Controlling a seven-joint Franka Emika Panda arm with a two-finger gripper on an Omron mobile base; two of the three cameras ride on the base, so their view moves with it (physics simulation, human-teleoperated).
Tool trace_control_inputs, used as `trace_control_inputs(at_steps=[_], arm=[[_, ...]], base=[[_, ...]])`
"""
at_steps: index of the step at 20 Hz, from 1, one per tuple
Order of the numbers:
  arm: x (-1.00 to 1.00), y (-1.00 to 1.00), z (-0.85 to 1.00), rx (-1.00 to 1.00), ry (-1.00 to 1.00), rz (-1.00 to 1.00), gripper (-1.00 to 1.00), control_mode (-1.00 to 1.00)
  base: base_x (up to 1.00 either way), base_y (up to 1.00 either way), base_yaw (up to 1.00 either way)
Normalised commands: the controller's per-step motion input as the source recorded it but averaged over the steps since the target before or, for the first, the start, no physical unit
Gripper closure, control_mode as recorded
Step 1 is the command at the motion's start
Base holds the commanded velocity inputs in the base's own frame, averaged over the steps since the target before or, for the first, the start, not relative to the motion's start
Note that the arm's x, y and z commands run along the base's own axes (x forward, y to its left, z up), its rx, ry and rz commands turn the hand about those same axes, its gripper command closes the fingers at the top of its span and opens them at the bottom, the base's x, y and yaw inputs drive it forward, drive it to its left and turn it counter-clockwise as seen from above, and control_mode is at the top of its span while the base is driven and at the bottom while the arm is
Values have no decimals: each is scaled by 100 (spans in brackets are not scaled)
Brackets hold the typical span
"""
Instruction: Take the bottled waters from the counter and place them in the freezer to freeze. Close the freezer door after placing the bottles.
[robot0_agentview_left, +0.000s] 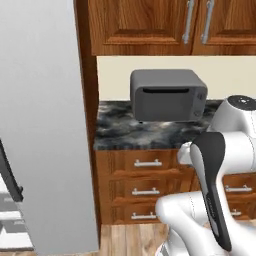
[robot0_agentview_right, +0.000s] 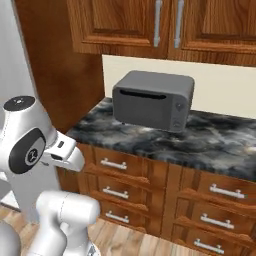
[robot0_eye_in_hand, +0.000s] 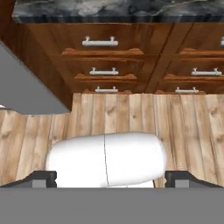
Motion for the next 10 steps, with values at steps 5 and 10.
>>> trace_control_inputs(at_steps=[5, 10], arm=[[0, 0, 0, 0, 0, 0, -100, 100], [0, 0, 0, 0, 0, 0, -100, 100]], base=[[-6, -61, -61], [-3, -41, -50]])
